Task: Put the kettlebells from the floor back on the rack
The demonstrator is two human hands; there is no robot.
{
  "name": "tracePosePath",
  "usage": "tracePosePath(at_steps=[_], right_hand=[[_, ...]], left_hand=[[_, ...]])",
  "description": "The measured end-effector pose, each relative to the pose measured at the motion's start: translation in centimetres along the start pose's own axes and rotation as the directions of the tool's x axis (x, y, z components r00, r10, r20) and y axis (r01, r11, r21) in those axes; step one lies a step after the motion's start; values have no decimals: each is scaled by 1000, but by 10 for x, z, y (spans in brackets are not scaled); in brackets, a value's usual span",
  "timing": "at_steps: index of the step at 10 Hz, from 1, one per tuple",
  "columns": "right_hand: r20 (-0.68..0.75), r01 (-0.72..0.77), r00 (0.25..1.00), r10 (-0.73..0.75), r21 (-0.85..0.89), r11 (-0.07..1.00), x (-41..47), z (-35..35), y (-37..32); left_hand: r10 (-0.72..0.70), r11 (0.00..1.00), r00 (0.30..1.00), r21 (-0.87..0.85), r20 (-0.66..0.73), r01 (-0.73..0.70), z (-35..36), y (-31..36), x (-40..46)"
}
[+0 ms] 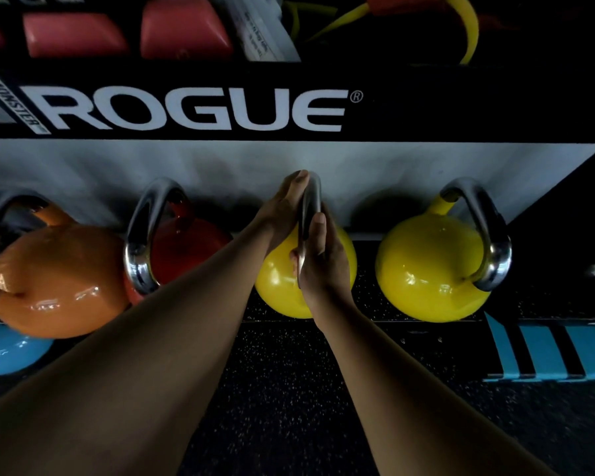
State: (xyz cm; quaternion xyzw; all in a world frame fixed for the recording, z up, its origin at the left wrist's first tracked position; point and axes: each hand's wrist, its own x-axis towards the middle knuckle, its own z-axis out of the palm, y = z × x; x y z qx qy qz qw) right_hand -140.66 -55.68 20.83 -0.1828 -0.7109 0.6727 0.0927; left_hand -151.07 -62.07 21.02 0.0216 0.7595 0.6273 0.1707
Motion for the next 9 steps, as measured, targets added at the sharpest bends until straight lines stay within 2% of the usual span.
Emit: tracePosePath(at_steps=[4, 5, 6, 7, 8, 9], right_hand=[[15, 38, 999, -37, -40, 998, 1, -3, 3], [22, 31, 999, -31, -23, 999, 2, -3, 2], [94, 9, 996, 4, -129, 992, 4, -10, -5], [168, 32, 986, 12, -254, 967, 9, -19, -15], [291, 239, 955, -51, -660, 712, 20, -53, -29], [208, 233, 971, -121, -691, 684, 23, -78, -32]], left_hand=[[-14, 1000, 1000, -18, -15, 14, 6, -2, 1], [-25, 1000, 1000, 19, 12, 24, 7, -2, -3], [54, 989, 998, 137, -10, -52, 2, 12, -4], [158, 930, 987, 340, -20, -142, -4, 18, -5], [344, 752, 939, 595, 15, -285, -13, 21, -17], [471, 635, 879, 664, 73, -395, -15, 21, -28]])
